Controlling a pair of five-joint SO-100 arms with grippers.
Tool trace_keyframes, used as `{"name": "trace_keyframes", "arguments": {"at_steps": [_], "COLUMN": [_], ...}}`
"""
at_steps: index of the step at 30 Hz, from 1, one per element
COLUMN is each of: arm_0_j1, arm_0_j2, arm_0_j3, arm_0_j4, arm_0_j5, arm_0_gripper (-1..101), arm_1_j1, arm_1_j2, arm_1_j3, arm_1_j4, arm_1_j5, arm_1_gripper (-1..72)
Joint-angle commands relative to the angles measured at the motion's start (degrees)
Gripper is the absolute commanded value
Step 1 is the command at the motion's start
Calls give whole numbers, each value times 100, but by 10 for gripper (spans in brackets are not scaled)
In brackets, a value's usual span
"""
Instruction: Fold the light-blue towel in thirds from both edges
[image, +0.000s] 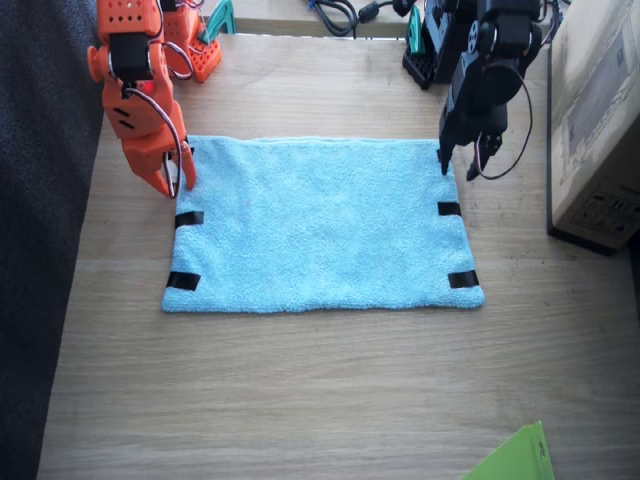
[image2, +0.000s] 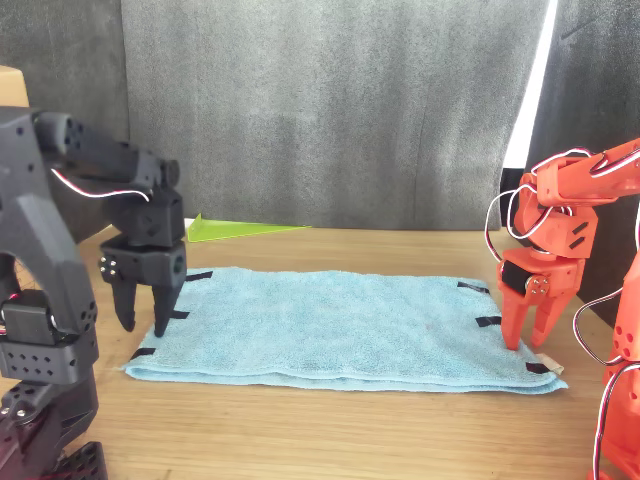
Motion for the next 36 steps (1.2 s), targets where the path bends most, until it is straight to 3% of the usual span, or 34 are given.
{"name": "trace_keyframes", "arguments": {"at_steps": [1, 26, 29, 32, 36], "arm_0_j1": [-18, 35, 44, 44, 44], "arm_0_j2": [-44, -352, -299, -272, -272], "arm_0_j3": [-246, -352, -308, -281, -272], "arm_0_j4": [167, 308, 290, 281, 272], "arm_0_j5": [123, 246, 255, 264, 281], "arm_0_gripper": [229, 189, 121, 32, -1], "arm_1_j1": [229, 272, 281, 281, 308], "arm_1_j2": [-9, -70, -70, -88, -132], "arm_1_j3": [88, 97, 97, 97, 97], "arm_1_j4": [-44, -44, -35, -44, -35], "arm_1_j5": [88, 114, 132, 149, 149], "arm_1_gripper": [183, 172, 124, 15, 1]}}
